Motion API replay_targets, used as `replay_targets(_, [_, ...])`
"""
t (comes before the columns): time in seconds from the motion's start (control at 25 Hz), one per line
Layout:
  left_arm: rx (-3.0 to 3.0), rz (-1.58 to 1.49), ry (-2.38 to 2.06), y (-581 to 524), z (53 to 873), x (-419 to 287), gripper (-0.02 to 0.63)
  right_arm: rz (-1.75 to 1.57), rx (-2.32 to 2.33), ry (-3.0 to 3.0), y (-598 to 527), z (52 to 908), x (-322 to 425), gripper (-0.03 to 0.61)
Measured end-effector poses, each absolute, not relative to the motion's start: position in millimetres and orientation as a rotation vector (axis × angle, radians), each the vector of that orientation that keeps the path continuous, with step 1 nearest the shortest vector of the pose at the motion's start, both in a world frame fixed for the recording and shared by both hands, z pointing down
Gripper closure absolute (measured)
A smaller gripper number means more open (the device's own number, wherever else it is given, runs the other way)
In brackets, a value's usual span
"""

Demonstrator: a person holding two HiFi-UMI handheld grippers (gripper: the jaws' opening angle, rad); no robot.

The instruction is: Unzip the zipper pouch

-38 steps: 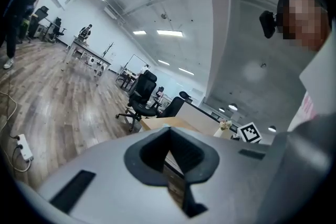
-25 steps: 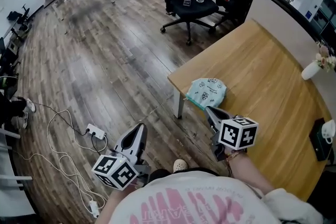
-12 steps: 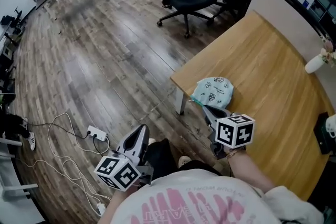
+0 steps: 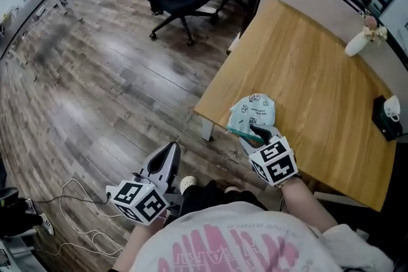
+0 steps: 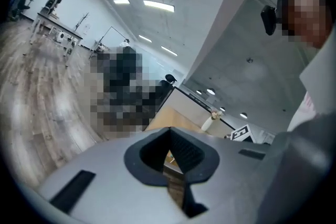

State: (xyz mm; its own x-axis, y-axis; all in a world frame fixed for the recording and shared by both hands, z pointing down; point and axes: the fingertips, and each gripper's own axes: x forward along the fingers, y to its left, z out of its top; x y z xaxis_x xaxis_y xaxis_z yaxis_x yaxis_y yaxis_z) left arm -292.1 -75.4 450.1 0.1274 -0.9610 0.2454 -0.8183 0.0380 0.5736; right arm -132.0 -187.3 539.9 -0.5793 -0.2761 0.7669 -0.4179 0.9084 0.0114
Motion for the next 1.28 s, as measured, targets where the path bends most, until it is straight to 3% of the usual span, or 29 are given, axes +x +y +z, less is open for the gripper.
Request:
replay_targets(0.08, [1.858, -0.279, -1.666, -87.3, 450.3, -298.6, 0.612, 0.135, 0.427, -2.118, -185.5, 556.5, -130.5, 0.356])
replay_targets(0.2, [1.909, -0.241, -1.6, -101.2, 453.0, -306.5, 0.612, 0.04, 0.411, -2.009, -191.4, 574.9, -131.2, 0.353])
replay_targets(0.44, [2.032, -0.135, -1.449, -113.3, 455.2, -304.3, 0.612, 0.029, 0.412, -1.928, -192.7, 587.7, -131.2, 0.443])
replay_targets(0.48, [2.06, -0.117, -1.418, -114.8, 454.6, -302.3, 0.612, 0.06, 0.413, -1.932, -191.7, 585.4, -130.6, 0.473])
replay_targets(0.52, [2.091, -0.096, -1.387, -116.3, 454.0, -299.9, 0.612, 0.093, 0.417, -1.941, -191.3, 582.4, -129.7, 0.551])
replay_targets(0.76, [2.328, 0.113, -1.231, -131.1, 448.8, -278.2, 0.611, 0.155, 0.354, -2.059, -192.9, 533.5, -120.2, 0.561])
replay_targets(0.88, [2.444, 0.213, -1.141, -146.9, 442.8, -254.5, 0.566, 0.102, 0.315, -2.094, -200.6, 502.0, -109.4, 0.563])
replay_targets(1.0, [2.531, 0.234, -1.064, -163.9, 426.7, -223.2, 0.474, 0.096, 0.325, -2.152, -211.7, 471.2, -96.8, 0.566])
replay_targets(1.16, [2.675, 0.287, -0.991, -172.2, 399.0, -180.7, 0.454, 0.076, 0.327, -2.222, -209.9, 429.1, -83.0, 0.566])
replay_targets(1.28, [2.814, 0.389, -0.948, -173.5, 379.8, -148.2, 0.4, 0.053, 0.289, -2.289, -196.0, 399.3, -81.3, 0.566])
